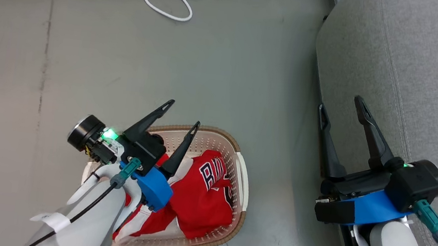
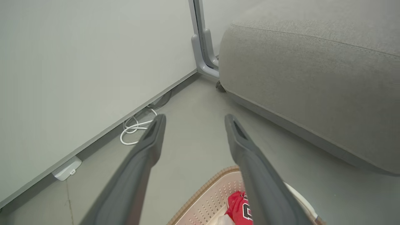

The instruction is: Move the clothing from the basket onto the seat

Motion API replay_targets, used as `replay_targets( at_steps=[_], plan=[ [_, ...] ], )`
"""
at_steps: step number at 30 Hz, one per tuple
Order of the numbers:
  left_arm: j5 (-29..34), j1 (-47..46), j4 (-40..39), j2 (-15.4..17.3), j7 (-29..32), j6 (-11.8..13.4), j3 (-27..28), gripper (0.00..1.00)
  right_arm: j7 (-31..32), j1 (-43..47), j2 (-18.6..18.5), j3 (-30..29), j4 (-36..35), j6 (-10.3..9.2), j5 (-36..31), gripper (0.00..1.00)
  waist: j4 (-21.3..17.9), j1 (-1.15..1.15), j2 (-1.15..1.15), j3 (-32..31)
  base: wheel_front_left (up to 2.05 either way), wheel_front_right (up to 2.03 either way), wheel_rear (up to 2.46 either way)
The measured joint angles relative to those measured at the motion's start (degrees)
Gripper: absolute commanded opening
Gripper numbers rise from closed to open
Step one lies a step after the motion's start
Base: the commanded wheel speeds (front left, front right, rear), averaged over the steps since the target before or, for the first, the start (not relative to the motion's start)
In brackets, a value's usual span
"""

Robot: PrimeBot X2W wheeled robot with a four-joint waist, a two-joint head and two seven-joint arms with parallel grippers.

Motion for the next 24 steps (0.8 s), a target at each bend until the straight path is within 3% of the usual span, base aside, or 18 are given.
replay_targets(
  at_steps=[12,24],
  plan=[
    [-6.1,-8.9,14.6,2.1,0.0,0.0,-16.5,1.0,0.0,-3.7,0.0,-0.4,-2.3,0.0,-1.2,1.0,-1.7,0.0,0.0,9.5,0.0,0.0,0.0],
    [-13.6,-15.6,27.8,1.6,0.0,0.0,-26.5,1.0,0.0,-6.5,0.0,-0.3,-4.4,0.0,-2.1,1.0,-2.4,0.0,0.0,18.2,0.0,0.0,0.0]
  ],
)
